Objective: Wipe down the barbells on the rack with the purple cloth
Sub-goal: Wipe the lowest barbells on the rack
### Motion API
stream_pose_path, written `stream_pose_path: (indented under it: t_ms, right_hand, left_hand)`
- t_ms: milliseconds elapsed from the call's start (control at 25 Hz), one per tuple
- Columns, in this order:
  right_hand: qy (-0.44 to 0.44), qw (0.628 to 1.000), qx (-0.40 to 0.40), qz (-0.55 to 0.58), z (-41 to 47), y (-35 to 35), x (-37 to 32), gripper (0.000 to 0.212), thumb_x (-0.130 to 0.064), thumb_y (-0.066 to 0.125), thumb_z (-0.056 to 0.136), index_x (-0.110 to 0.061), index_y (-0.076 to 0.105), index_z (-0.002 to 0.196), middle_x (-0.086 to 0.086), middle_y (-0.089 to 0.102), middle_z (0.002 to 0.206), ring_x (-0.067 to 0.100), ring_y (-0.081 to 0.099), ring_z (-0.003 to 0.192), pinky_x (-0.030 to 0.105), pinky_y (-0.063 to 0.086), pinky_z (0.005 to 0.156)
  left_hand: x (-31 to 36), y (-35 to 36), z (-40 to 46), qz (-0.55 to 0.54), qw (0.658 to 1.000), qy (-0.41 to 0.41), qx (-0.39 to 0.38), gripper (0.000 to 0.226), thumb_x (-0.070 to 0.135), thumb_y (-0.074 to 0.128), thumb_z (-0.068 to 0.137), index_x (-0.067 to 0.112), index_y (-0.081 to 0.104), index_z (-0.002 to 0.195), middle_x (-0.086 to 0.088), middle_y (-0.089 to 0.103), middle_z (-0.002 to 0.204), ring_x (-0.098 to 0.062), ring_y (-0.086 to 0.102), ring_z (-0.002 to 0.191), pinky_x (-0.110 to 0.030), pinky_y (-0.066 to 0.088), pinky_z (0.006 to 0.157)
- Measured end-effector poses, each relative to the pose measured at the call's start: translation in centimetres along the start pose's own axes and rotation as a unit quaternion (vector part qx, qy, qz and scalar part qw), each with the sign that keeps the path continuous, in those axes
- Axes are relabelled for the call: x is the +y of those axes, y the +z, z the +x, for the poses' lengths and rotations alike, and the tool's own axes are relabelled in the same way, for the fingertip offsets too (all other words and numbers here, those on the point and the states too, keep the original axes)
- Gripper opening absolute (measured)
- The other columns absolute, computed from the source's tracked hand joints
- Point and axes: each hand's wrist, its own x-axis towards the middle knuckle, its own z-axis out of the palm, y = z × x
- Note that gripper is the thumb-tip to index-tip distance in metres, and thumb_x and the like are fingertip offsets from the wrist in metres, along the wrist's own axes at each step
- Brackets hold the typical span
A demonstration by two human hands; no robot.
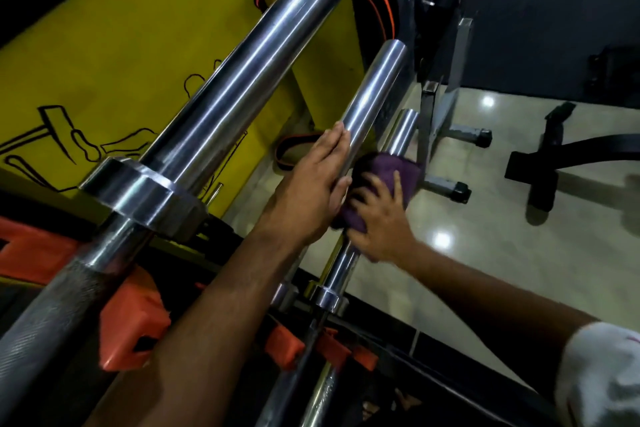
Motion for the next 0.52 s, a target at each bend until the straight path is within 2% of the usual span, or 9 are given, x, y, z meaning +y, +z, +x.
stream_pose_path:
  t_ms: [120, 160, 200, 240, 320, 360, 440, 520]
  right_hand:
    - [-0.208, 0.976, -0.058, -0.018, -0.1, -1.2, 2.2, 0.057, -0.065, 0.045, 0.089, -0.024, 0.068, 0.122, 0.002, 0.063, 0.128, 0.031, 0.046, 0.136, 0.07, 0.013, 0.116]
    - [-0.222, 0.971, -0.079, -0.034, 1.6, -2.0, 4.0, 0.056, -0.064, 0.043, 0.091, -0.025, 0.067, 0.123, 0.003, 0.064, 0.126, 0.03, 0.049, 0.133, 0.067, 0.015, 0.117]
    - [-0.183, 0.978, -0.087, -0.038, 3.5, -2.8, 5.4, 0.055, -0.062, 0.041, 0.091, -0.025, 0.066, 0.122, 0.004, 0.065, 0.123, 0.03, 0.05, 0.129, 0.064, 0.016, 0.118]
    - [-0.106, 0.991, -0.085, -0.017, 4.8, -3.3, 6.2, 0.053, -0.059, 0.04, 0.09, -0.025, 0.068, 0.12, 0.005, 0.067, 0.119, 0.029, 0.051, 0.127, 0.062, 0.016, 0.119]
    - [0.013, 0.999, -0.035, 0.007, 4.8, -2.8, 4.6, 0.051, -0.055, 0.041, 0.087, -0.023, 0.071, 0.113, 0.005, 0.069, 0.114, 0.028, 0.051, 0.126, 0.061, 0.015, 0.119]
    - [0.032, 0.999, -0.036, 0.012, 3.6, -2.2, 2.8, 0.05, -0.054, 0.044, 0.086, -0.022, 0.072, 0.111, 0.004, 0.069, 0.114, 0.028, 0.05, 0.127, 0.062, 0.014, 0.12]
    - [-0.065, 0.995, -0.064, 0.027, 0.2, -0.5, -0.1, 0.05, -0.056, 0.047, 0.086, -0.022, 0.071, 0.113, 0.001, 0.067, 0.118, 0.028, 0.049, 0.13, 0.061, 0.011, 0.121]
    - [-0.168, 0.98, -0.106, 0.016, 0.2, -1.4, 1.3, 0.053, -0.061, 0.042, 0.091, -0.024, 0.069, 0.118, 0.0, 0.067, 0.12, 0.027, 0.051, 0.128, 0.058, 0.013, 0.121]
  left_hand:
    - [0.0, 0.0, -0.2, 0.008, 1.0, 0.007, 0.004, 0.067, 0.024, 0.049, 0.104, 0.02, 0.013, 0.16, 0.01, 0.003, 0.167, -0.006, 0.01, 0.151, -0.016, 0.021, 0.111]
    - [0.0, 0.0, -0.2, 0.005, 1.0, 0.004, 0.002, 0.067, 0.024, 0.049, 0.103, 0.019, 0.013, 0.16, 0.01, 0.003, 0.167, -0.006, 0.01, 0.151, -0.015, 0.02, 0.111]
    - [0.2, 0.0, -0.1, 0.003, 1.0, -0.001, 0.001, 0.067, 0.024, 0.049, 0.103, 0.019, 0.013, 0.159, 0.01, 0.003, 0.167, -0.006, 0.01, 0.151, -0.015, 0.019, 0.111]
    - [0.2, 0.0, -0.2, 0.003, 1.0, -0.004, 0.001, 0.067, 0.024, 0.05, 0.103, 0.02, 0.013, 0.159, 0.01, 0.003, 0.167, -0.006, 0.01, 0.151, -0.015, 0.019, 0.11]
    - [0.2, -0.1, -0.1, 0.003, 1.0, -0.004, 0.006, 0.067, 0.023, 0.05, 0.103, 0.02, 0.013, 0.159, 0.01, 0.003, 0.167, -0.006, 0.01, 0.151, -0.015, 0.02, 0.11]
    - [0.3, -0.1, -0.1, -0.002, 1.0, -0.001, 0.003, 0.067, 0.022, 0.05, 0.103, 0.019, 0.013, 0.159, 0.01, 0.003, 0.167, -0.006, 0.01, 0.151, -0.014, 0.02, 0.111]
    - [0.1, -0.2, 0.0, -0.006, 1.0, 0.003, 0.002, 0.067, 0.021, 0.05, 0.103, 0.018, 0.014, 0.159, 0.009, 0.004, 0.167, -0.006, 0.009, 0.151, -0.015, 0.02, 0.112]
    - [0.1, -0.2, 0.0, 0.003, 1.0, 0.001, -0.001, 0.067, 0.022, 0.049, 0.104, 0.019, 0.012, 0.159, 0.009, 0.002, 0.167, -0.007, 0.008, 0.152, -0.017, 0.023, 0.114]
